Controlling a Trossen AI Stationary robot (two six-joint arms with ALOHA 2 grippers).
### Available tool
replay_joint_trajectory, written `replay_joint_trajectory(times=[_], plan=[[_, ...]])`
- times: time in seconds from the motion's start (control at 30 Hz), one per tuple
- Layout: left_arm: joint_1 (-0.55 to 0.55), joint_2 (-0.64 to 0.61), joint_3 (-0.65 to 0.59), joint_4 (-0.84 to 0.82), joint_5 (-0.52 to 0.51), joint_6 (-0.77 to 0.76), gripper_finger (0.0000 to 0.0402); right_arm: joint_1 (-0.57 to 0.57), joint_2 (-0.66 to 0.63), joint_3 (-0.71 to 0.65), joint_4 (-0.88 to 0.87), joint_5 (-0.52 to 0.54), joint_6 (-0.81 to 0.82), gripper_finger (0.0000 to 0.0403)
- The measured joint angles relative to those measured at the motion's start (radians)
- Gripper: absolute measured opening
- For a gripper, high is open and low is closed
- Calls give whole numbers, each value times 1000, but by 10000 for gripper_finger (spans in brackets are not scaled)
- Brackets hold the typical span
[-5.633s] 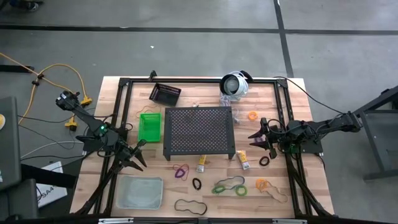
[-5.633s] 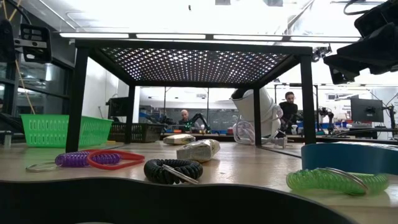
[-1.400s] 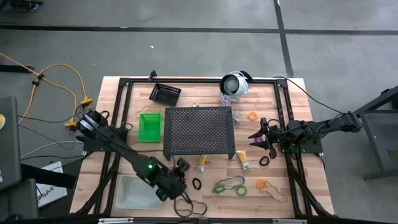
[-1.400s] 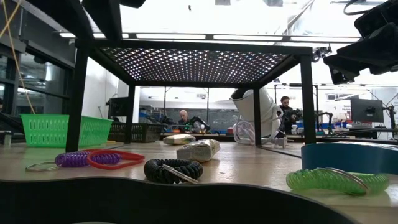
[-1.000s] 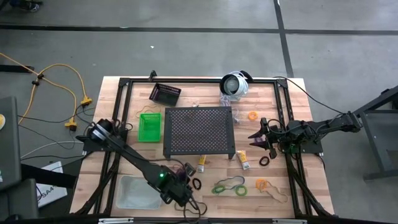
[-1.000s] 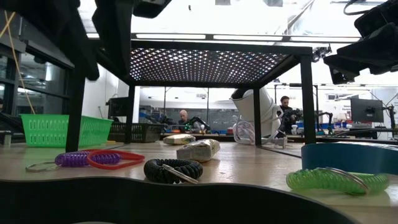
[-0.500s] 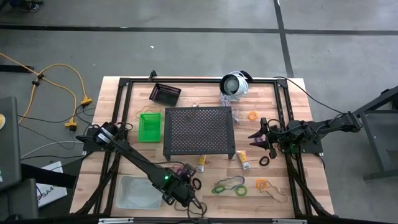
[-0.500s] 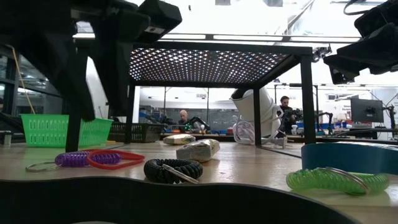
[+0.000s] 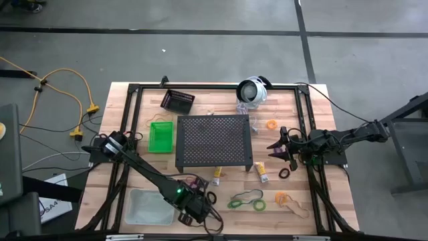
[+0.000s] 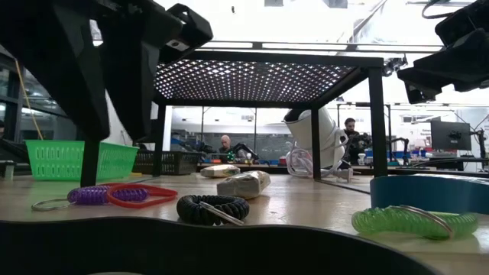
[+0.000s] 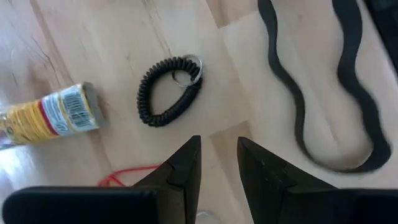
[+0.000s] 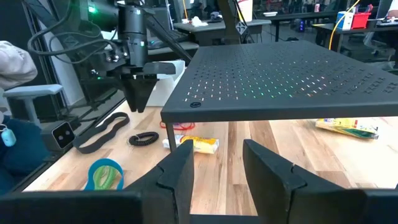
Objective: Pick & Place Office Desk Supplies
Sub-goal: Put the black rubber band into the white bin
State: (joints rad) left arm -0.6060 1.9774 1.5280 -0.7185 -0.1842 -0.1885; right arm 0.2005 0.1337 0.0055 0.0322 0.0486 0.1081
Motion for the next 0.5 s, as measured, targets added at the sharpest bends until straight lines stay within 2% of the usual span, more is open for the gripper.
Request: replay_joint_trajectory(times=[0.43, 0.5], plan=[[-40, 0, 0, 28, 17, -335, 97, 0, 0, 0, 0, 0, 0, 126], [-43, 0, 0, 28, 44, -387, 97, 0, 0, 0, 0, 0, 0, 126]])
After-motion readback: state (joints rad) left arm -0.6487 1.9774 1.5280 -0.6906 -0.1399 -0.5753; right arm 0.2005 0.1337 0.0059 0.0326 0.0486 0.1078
